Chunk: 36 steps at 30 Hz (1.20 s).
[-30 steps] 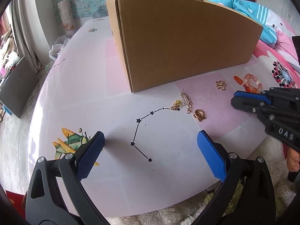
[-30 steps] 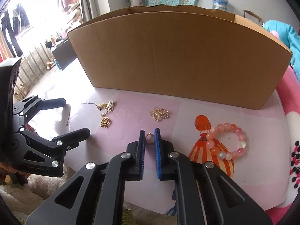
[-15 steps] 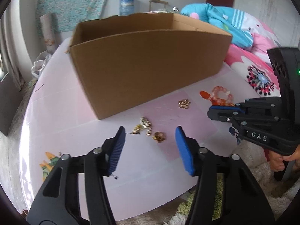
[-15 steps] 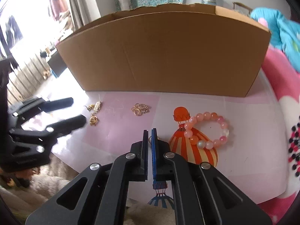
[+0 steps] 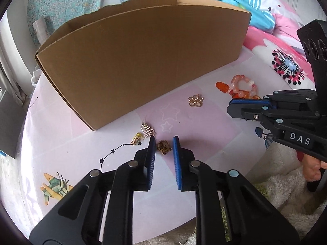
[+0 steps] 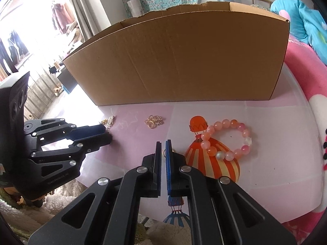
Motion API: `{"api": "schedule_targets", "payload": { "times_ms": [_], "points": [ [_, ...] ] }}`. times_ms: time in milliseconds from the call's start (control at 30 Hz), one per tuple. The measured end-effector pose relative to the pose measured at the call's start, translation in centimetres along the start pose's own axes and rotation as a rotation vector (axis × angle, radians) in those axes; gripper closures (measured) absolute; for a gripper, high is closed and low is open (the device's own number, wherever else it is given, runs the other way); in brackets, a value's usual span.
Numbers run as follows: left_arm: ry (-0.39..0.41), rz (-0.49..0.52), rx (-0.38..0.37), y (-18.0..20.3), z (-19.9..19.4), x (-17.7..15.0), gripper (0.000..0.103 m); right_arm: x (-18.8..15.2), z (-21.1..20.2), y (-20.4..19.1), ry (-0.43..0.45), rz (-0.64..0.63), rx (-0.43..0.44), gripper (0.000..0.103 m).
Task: Organize jewelry
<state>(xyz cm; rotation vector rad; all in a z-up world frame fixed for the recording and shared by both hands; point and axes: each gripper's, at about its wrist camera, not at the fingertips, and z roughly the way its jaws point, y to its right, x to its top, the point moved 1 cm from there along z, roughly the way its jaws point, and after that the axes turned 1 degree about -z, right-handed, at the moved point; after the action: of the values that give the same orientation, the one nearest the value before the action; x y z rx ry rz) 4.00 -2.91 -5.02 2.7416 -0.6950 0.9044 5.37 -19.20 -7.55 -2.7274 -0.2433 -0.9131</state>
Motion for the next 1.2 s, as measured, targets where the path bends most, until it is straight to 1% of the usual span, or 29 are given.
{"api": "schedule_targets", "payload": {
  "times_ms": [67, 300, 433, 600, 700, 800, 867, 933, 1000, 1033, 1067, 1100, 1133, 1200],
  "points": [
    [-0.002, -0.002, -0.002, 0.0, 0.0, 0.1, 0.091, 0.0, -0.1, 0.0, 0.002, 0.001, 0.002, 0.098],
    [0.015, 0.003, 0.000, -0.1, -0.4, 0.1, 0.091, -0.1, -0.4, 0.0, 0.005, 0.003, 0.008, 0.098],
    [0.045, 0.009, -0.009, 0.3, -1.3, 0.4, 0.091, -0.1, -0.7, 0.0, 0.013, 0.005, 0.009, 0.098],
    [0.091, 0.056, -0.013, 1.5, -2.2, 0.7, 0.091, -0.1, -1.0, 0.0, 0.022, 0.006, 0.005, 0.098],
    [0.067, 0.057, -0.016, 1.6, -1.7, 0.6, 0.091, -0.2, -1.1, 0.0, 0.021, 0.010, 0.006, 0.098],
    [0.044, 0.027, -0.023, 1.2, -1.2, 0.5, 0.091, -0.4, -1.3, 0.0, 0.020, 0.011, 0.004, 0.098],
    [0.068, 0.017, -0.034, 1.1, -1.7, 0.6, 0.091, -0.5, -1.2, 0.0, 0.015, 0.010, 0.000, 0.098],
    [0.124, 0.024, -0.056, 1.3, -2.9, 0.9, 0.091, -0.4, -1.1, 0.0, 0.010, 0.016, 0.004, 0.098],
    [0.159, 0.040, -0.041, 1.5, -3.5, 1.1, 0.090, -0.4, -1.0, 0.1, 0.008, 0.020, 0.005, 0.098],
    [0.153, 0.038, -0.026, 1.5, -3.2, 1.1, 0.085, -0.4, -0.9, 0.1, 0.007, 0.022, 0.007, 0.098],
    [0.127, 0.024, -0.013, 1.3, -2.5, 0.9, 0.083, -0.3, -0.8, 0.1, 0.006, 0.022, 0.009, 0.098],
    [0.102, 0.008, -0.018, 1.0, -1.8, 0.8, 0.083, -0.3, -0.7, 0.1, 0.006, 0.022, 0.011, 0.098],
    [0.083, -0.022, -0.039, 0.6, -1.4, 0.7, 0.083, -0.2, -0.7, 0.0, 0.006, 0.020, 0.012, 0.098],
    [0.092, -0.054, -0.070, 0.2, -1.6, 0.7, 0.083, -0.1, -0.8, 0.0, 0.008, 0.015, 0.011, 0.098]
  ]
}}
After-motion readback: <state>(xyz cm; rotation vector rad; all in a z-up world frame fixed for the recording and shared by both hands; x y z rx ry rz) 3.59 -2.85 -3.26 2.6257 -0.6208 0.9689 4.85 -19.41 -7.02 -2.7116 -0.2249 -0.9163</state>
